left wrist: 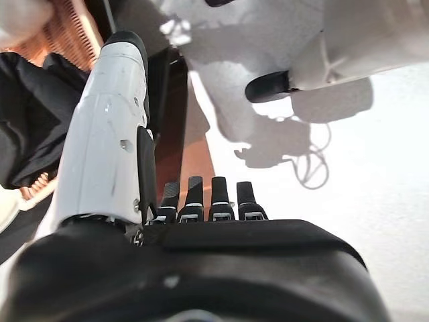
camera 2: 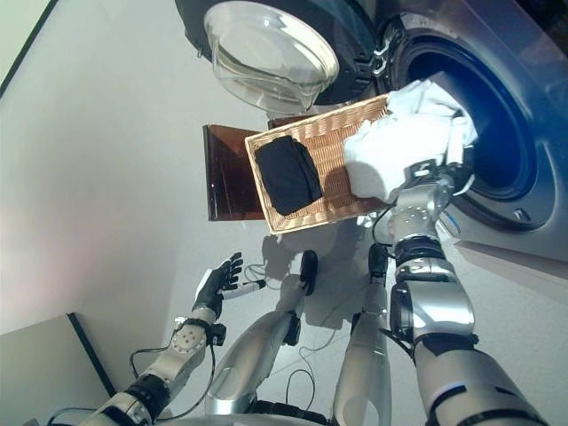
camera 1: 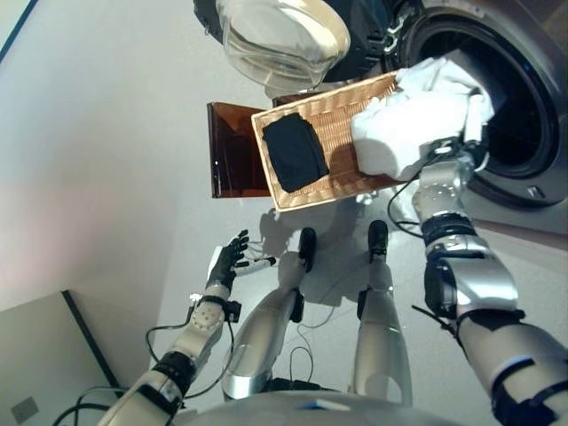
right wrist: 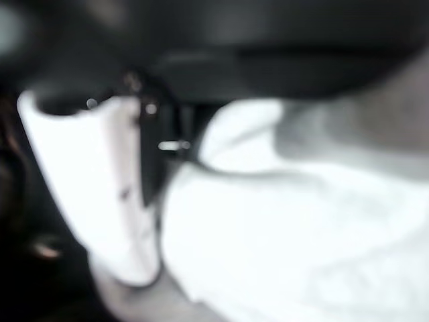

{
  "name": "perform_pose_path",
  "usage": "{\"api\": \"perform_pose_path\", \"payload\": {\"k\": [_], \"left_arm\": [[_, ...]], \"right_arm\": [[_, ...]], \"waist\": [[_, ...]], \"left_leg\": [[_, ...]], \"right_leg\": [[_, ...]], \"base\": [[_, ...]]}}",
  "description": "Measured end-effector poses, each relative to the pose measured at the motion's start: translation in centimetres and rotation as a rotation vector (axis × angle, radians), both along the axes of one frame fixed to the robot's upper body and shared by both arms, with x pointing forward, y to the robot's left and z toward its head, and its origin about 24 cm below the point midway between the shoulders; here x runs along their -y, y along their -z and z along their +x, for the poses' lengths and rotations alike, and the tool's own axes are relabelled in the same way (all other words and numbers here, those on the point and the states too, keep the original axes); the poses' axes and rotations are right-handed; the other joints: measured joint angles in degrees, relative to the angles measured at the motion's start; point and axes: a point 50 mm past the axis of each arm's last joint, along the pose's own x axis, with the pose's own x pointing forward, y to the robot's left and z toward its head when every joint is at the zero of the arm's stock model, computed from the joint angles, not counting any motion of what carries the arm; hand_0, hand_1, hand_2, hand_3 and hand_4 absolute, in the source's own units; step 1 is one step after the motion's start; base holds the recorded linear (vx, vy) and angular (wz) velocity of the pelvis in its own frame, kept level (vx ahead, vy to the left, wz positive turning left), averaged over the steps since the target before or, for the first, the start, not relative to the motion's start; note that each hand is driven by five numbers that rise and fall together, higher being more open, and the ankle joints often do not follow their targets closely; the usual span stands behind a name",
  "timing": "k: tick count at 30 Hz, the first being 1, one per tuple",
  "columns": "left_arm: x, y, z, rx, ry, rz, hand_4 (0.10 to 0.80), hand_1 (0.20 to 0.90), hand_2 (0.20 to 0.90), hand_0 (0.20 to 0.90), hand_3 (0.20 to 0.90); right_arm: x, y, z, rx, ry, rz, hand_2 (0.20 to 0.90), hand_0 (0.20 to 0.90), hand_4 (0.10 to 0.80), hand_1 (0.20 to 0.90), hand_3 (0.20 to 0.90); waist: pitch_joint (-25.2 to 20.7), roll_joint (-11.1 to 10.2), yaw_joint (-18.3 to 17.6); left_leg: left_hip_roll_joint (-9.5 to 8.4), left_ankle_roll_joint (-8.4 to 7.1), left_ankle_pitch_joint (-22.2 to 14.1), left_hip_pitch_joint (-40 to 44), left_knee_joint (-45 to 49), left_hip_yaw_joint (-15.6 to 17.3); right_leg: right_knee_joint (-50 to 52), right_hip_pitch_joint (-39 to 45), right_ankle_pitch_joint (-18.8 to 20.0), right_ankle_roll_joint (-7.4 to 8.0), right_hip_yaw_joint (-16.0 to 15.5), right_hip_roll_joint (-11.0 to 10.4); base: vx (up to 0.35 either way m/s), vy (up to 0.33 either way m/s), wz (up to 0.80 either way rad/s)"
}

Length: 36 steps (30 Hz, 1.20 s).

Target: Pick up the clothes and place them into the washing machine

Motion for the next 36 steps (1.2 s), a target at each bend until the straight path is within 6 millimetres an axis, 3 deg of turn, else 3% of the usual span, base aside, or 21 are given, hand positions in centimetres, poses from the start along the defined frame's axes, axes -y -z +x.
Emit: {"api": "perform_pose_path", "payload": {"k": [5, 8, 13, 22, 23, 24, 36], "left_arm": [[-0.1, 0.9, -0.6, -0.048, -0.005, 0.010, 0.800, 0.900, 0.900, 0.900, 0.900], [0.1, 1.1, -0.7, -0.061, 0.005, 0.002, 0.800, 0.900, 0.900, 0.900, 0.900], [0.1, 1.1, -0.8, -0.064, 0.009, 0.003, 0.800, 0.900, 0.900, 0.900, 0.900], [0.2, 1.3, -0.9, -0.075, 0.025, 0.005, 0.800, 0.900, 0.900, 0.900, 0.900], [0.2, 1.3, -0.9, -0.077, 0.026, 0.006, 0.800, 0.900, 0.900, 0.900, 0.900], [0.1, 1.3, -0.9, -0.077, 0.026, 0.007, 0.800, 0.900, 0.900, 0.900, 0.900], [0.3, 1.3, -0.9, -0.080, 0.039, 0.006, 0.800, 0.900, 0.900, 0.900, 0.900]], "right_arm": [[3.0, -3.5, -0.5, 0.095, 0.081, 0.045, 0.200, 0.200, 0.300, 0.200, 0.200], [3.5, -4.8, -0.5, 0.147, 0.115, 0.142, 0.200, 0.200, 0.300, 0.200, 0.200], [4.9, -6.1, -0.7, 0.181, 0.181, 0.294, 0.200, 0.200, 0.300, 0.200, 0.200], [6.9, -7.0, -2.0, 0.178, 0.270, 0.344, 0.200, 0.200, 0.300, 0.200, 0.200], [7.1, -7.0, -2.1, 0.172, 0.280, 0.348, 0.263, 0.263, 0.345, 0.263, 0.263], [7.3, -7.1, -2.2, 0.156, 0.289, 0.349, 0.900, 0.900, 0.800, 0.900, 0.900], [7.8, -7.5, -2.2, -0.003, 0.255, 0.312, 0.900, 0.900, 0.800, 0.900, 0.900]], "waist": [[-0.36, 0.50, -0.55], [-0.87, 1.18, -0.52], [-0.94, 1.28, -0.25], [-1.28, 1.76, -0.17], [-1.41, 1.93, -0.12], [-1.45, 1.98, -0.13], [-1.71, 2.32, -0.18]], "left_leg": [[-0.46, 0.29, -0.22, 0.28, 0.00, 0.11], [-0.80, 0.57, -0.41, 0.33, 0.00, 0.10], [-1.56, 0.89, -0.62, 0.31, 0.01, 0.05], [-3.90, 1.13, -0.80, 0.17, 0.01, 0.09], [-4.08, 1.15, -0.81, 0.14, 0.01, 0.09], [-4.21, 1.16, -0.81, 0.14, 0.02, 0.09], [-4.57, 1.36, -0.67, 0.15, 0.02, 0.19]], "right_leg": [[-0.04, 0.14, -0.07, 0.22, 0.29, -0.42], [-0.03, 0.18, -0.21, 0.63, 0.36, -0.64], [0.04, 0.26, -0.32, 1.09, 0.25, -1.33], [-0.09, 0.34, -0.72, 2.60, 0.40, -3.82], [-0.10, 0.33, -0.75, 2.67, 0.39, -4.01], [-0.10, 0.33, -0.67, 2.84, 0.39, -4.14], [-0.11, 0.34, -0.49, 3.22, 0.56, -4.45]], "base": [[0.021, 0.001, -0.02], [0.002, -0.005, 0.04], [0.019, -0.006, 0.07], [0.011, -0.001, 0.02], [0.000, 0.000, 0.00], [0.000, 0.000, 0.00], [0.000, 0.000, 0.00]]}}
